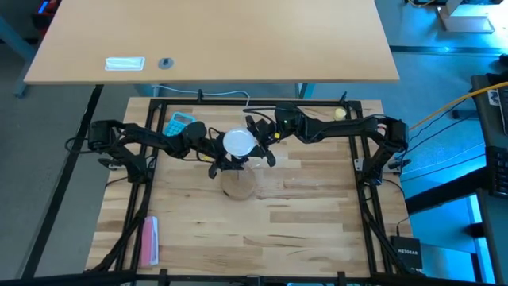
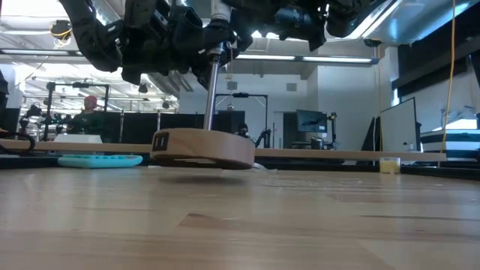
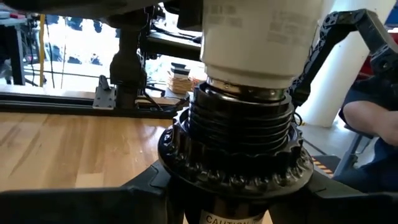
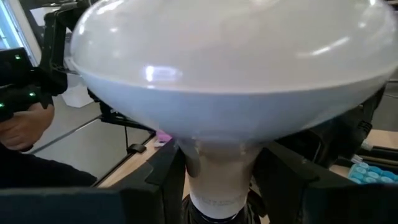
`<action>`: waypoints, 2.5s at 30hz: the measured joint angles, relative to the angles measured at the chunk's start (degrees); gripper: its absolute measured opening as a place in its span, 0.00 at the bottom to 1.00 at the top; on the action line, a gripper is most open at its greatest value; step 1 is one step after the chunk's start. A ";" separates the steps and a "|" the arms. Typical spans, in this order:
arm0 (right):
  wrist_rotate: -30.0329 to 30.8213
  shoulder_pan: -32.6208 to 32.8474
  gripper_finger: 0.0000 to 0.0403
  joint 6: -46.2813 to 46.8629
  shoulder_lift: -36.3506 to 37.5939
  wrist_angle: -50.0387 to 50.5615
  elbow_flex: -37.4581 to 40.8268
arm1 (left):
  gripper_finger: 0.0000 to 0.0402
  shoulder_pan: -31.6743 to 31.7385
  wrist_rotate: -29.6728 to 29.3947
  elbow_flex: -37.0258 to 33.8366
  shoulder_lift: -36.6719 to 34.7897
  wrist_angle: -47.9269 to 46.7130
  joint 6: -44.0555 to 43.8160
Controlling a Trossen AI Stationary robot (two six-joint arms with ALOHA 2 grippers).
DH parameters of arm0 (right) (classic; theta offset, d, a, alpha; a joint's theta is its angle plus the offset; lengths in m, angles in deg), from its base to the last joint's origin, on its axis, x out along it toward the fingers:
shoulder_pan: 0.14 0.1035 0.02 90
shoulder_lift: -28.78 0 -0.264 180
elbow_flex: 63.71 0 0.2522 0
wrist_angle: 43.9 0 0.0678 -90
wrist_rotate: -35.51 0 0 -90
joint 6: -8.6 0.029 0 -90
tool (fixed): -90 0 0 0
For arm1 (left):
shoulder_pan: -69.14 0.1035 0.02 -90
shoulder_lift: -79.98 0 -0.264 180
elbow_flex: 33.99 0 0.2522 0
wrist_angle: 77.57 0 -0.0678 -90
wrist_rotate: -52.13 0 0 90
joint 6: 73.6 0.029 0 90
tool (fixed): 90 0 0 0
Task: Screw lightbulb
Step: Insert the light bulb into the lamp
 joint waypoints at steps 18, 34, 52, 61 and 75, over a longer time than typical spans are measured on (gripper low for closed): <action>9.24 2.39 0.41 -1.49 2.64 5.17 0.09 | 0.37 -6.95 -21.41 0.20 -8.34 -14.04 6.08; 36.59 10.80 0.40 -4.07 3.63 12.89 0.11 | 0.37 -15.74 -45.54 0.20 -8.34 -16.10 7.49; 53.97 17.56 0.44 -2.41 3.44 11.75 0.14 | 0.37 -21.03 -58.45 0.20 -8.34 -15.61 7.01; 52.76 17.49 0.66 -2.86 3.17 12.14 0.37 | 0.37 -21.00 -58.77 0.50 -8.60 -14.66 7.43; 53.26 17.51 0.67 -3.31 14.94 33.86 0.35 | 0.37 -21.00 -57.40 0.48 -8.56 -14.15 7.95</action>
